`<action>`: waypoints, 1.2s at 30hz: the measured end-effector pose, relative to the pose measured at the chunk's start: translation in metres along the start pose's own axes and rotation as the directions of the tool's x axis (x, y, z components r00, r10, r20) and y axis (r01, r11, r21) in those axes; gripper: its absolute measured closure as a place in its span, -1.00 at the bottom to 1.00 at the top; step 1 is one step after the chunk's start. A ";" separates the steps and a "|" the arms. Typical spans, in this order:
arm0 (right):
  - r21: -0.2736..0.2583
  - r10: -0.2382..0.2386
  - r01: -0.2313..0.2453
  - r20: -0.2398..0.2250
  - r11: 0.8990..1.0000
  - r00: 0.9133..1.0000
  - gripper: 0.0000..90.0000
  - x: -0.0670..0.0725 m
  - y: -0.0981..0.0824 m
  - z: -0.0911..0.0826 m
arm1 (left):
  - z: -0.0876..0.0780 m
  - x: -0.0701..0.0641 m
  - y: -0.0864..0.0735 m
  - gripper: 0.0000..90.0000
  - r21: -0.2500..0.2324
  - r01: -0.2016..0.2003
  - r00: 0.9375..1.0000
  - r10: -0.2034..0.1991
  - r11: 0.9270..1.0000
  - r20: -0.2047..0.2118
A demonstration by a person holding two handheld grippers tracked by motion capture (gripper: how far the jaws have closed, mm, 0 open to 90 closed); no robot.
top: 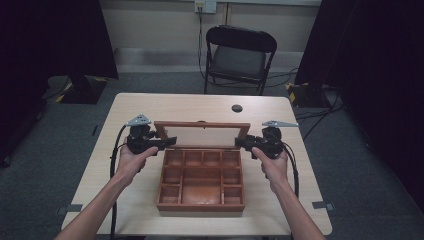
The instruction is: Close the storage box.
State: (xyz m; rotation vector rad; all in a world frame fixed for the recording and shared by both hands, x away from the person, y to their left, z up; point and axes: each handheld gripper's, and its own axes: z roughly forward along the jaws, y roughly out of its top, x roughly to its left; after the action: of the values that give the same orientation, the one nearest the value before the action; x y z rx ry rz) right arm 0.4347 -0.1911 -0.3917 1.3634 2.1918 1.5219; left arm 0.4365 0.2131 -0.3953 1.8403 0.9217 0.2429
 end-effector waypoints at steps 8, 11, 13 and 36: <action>-0.001 -0.002 0.002 0.020 1.000 1.000 0.07 0.004 -0.004 -0.003 | -0.010 -0.002 -0.003 -0.04 -0.012 0.011 1.000 -0.011 1.000 -0.005; -0.008 0.003 -0.002 0.017 1.000 1.000 0.06 0.004 -0.007 -0.003 | -0.016 -0.002 -0.006 -0.06 -0.043 0.023 1.000 -0.024 0.999 -0.015; -0.016 0.003 -0.003 0.016 1.000 1.000 0.07 0.003 -0.009 -0.002 | -0.018 -0.003 -0.008 -0.09 -0.042 0.019 1.000 -0.020 0.999 -0.018; 0.107 -0.031 0.023 0.078 0.994 0.996 -0.03 -0.016 -0.027 -0.010 | -0.014 -0.011 -0.011 -0.24 -0.006 -0.005 0.999 0.005 1.000 0.032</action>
State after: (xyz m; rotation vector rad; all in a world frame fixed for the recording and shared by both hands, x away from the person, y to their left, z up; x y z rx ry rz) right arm 0.4227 -0.2109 -0.4140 1.3928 2.2613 1.3359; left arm 0.4161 0.2181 -0.3956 1.8365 0.8937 0.2188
